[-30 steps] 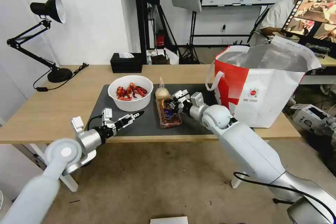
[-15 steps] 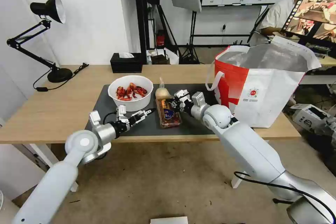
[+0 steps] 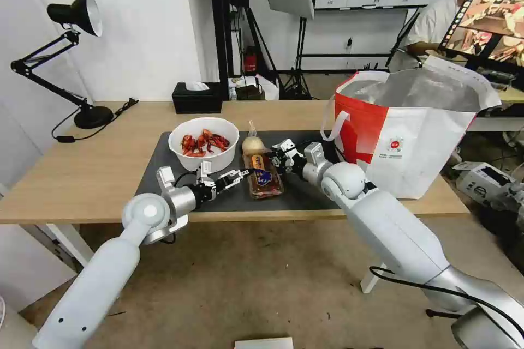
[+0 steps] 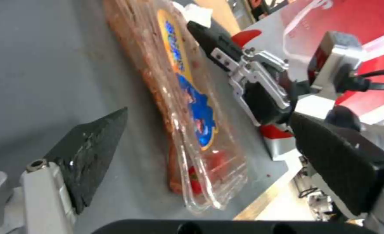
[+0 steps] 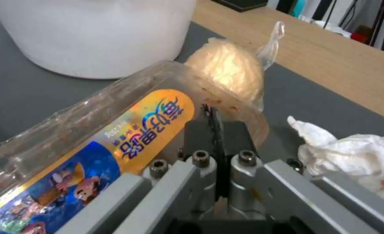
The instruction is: Pick up the trash from the table and place it into the takeout bag.
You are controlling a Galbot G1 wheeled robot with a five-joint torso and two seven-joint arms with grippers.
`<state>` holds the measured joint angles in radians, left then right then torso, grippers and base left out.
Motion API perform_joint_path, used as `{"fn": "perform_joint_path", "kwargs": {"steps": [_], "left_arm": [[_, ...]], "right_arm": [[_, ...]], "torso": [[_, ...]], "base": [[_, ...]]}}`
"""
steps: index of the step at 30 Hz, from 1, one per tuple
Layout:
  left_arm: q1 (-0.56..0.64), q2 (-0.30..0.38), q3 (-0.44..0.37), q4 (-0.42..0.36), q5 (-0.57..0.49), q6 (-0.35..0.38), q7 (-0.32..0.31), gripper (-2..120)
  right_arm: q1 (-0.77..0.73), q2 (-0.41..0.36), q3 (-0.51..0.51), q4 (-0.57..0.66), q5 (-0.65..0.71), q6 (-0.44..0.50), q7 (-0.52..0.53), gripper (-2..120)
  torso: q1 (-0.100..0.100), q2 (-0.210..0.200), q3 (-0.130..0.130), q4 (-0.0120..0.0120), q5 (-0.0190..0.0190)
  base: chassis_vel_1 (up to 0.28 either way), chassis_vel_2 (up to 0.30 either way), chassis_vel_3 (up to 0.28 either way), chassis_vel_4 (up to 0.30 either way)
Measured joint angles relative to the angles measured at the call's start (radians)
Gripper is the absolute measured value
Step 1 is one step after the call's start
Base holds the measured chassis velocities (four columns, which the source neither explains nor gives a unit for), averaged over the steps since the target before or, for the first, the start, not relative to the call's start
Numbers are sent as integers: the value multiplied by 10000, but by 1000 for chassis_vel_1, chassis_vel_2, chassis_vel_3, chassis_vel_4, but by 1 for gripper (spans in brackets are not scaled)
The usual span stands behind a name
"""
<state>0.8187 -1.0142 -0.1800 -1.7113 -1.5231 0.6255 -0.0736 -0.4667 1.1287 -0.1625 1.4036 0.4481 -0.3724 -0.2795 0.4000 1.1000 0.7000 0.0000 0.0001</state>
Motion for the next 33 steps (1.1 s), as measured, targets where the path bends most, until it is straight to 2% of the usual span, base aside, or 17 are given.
{"fn": "perform_joint_path", "kwargs": {"steps": [4, 8, 21, 33], "left_arm": [[-291, -25, 106, 79, 11, 422, -726, 100], [-474, 0, 260, 122, 11, 651, -1167, 100], [-721, -318, 566, 253, 11, 712, -1395, 100], [-983, -330, 878, 390, 42, 666, -1597, 100]], "right_arm": [[-75, 22, 0, 61, -26, 11, 4, 0], [-104, 15, 11, 67, -32, 13, 10, 0], [-132, -38, 48, 71, -34, 19, 17, 0], [-126, 52, 50, -44, -34, 17, 32, 0]], "torso": [[0, 0, 0, 0, 0], [0, -1, 0, 1, 0], [0, 0, 0, 0, -1], [-1, 0, -1, 1, -1]], "base": [[0, 0, 0, 0], [0, 0, 0, 0], [0, 0, 0, 0], [0, 0, 0, 0]]}}
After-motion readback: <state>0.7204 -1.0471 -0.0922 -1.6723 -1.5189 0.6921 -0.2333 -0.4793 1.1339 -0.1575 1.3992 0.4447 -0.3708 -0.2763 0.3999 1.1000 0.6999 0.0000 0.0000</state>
